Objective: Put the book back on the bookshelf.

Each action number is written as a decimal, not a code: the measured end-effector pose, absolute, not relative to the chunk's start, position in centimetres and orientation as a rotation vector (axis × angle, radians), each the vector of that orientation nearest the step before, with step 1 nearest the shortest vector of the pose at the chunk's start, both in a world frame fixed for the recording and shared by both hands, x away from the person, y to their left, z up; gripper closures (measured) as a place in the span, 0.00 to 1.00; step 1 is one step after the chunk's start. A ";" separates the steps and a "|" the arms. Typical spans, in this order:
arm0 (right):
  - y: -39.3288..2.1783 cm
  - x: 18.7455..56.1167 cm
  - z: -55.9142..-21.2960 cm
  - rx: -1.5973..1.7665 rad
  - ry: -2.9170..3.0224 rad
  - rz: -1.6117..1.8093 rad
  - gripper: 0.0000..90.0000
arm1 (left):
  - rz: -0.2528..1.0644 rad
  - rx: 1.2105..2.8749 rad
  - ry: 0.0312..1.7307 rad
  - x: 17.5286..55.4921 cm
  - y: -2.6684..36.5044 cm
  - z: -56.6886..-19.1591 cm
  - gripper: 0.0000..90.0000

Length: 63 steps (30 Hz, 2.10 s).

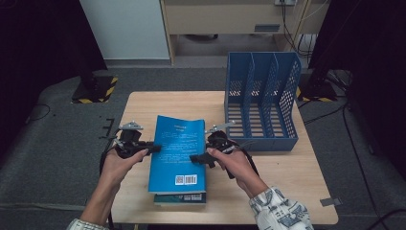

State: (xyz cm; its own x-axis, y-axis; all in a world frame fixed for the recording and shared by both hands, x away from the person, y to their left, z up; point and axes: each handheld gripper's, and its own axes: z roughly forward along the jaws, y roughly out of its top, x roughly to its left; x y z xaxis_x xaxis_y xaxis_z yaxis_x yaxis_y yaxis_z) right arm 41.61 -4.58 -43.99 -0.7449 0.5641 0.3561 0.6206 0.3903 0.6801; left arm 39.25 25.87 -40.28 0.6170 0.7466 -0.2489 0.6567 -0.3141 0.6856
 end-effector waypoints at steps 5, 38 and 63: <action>-4.7 41.9 -44.6 -1.109 -2.535 -1.284 0.14 | 0.134 2.065 1.103 39.6 25.7 -40.6 0.77; -4.2 42.9 -47.8 -1.153 -2.376 -1.289 0.00 | 0.119 2.095 1.091 40.3 25.1 -41.3 0.76; -4.8 42.8 -44.7 -1.119 -2.432 -1.384 0.20 | 0.132 2.075 1.067 40.0 25.8 -39.8 0.78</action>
State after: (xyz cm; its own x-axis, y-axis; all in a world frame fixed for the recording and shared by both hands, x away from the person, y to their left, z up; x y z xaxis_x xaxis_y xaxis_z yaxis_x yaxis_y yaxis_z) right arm 42.79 -4.83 -44.70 -0.7174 0.5380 0.4426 0.6552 0.3052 0.6910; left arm 40.05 25.85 -39.75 0.6416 0.7272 -0.2440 0.6457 -0.3404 0.6836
